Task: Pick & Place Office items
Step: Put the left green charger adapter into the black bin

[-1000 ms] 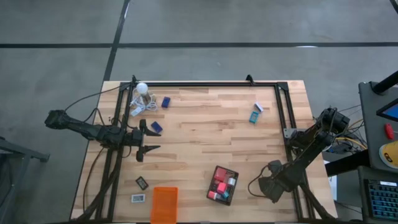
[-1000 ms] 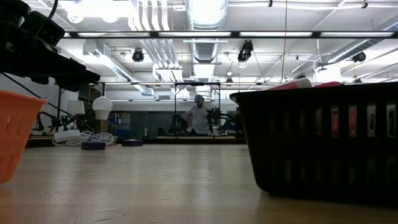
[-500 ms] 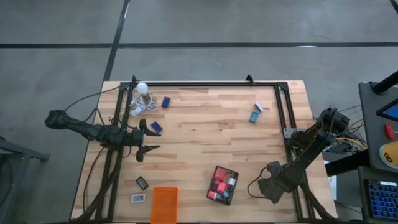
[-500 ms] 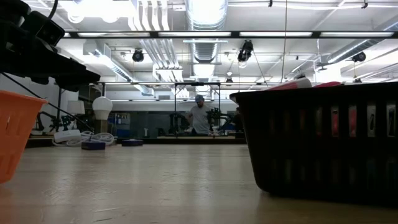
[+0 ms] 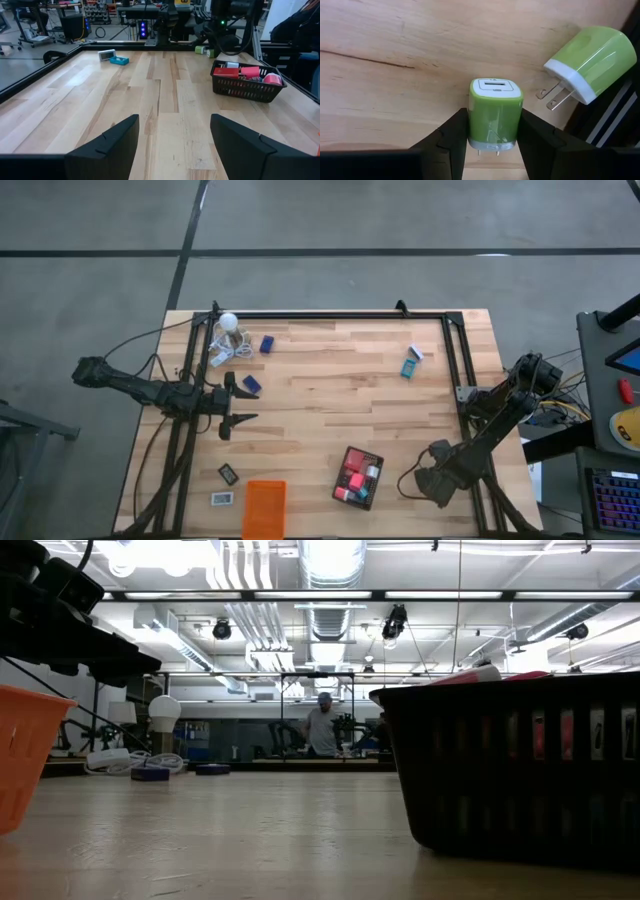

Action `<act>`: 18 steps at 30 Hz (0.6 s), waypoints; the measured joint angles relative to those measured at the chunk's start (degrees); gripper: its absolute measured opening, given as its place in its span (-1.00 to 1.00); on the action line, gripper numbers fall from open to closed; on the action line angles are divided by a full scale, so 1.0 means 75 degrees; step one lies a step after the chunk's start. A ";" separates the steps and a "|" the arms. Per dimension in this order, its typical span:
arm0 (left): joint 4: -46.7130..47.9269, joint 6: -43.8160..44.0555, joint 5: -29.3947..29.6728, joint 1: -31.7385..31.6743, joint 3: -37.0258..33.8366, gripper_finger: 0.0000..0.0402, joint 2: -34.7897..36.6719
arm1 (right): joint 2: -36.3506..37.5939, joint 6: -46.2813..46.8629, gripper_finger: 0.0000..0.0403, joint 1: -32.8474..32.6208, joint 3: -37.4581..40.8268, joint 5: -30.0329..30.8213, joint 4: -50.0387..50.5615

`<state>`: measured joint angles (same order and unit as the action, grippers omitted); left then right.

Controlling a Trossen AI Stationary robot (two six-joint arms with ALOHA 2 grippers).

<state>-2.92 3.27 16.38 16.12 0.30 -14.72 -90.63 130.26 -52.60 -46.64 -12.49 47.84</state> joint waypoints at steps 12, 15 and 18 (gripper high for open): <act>0.0001 -0.0001 0.0003 -0.0003 0.0003 0.26 0.0000 | -0.0003 -0.0001 -0.31 0.0000 -0.0372 0.0080 0.0163; 0.0002 -0.0003 0.0000 -0.0003 0.0003 0.26 0.0000 | -0.0003 -0.0021 -0.31 -0.0003 -0.0565 0.0121 0.0363; 0.0001 -0.0001 0.0003 -0.0003 0.0003 0.26 0.0000 | -0.0003 -0.0025 -0.31 -0.0003 -0.0858 0.0295 0.0849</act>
<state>-2.91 3.26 16.40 16.10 0.32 -14.72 -90.65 130.07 -52.62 -53.07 -10.28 54.20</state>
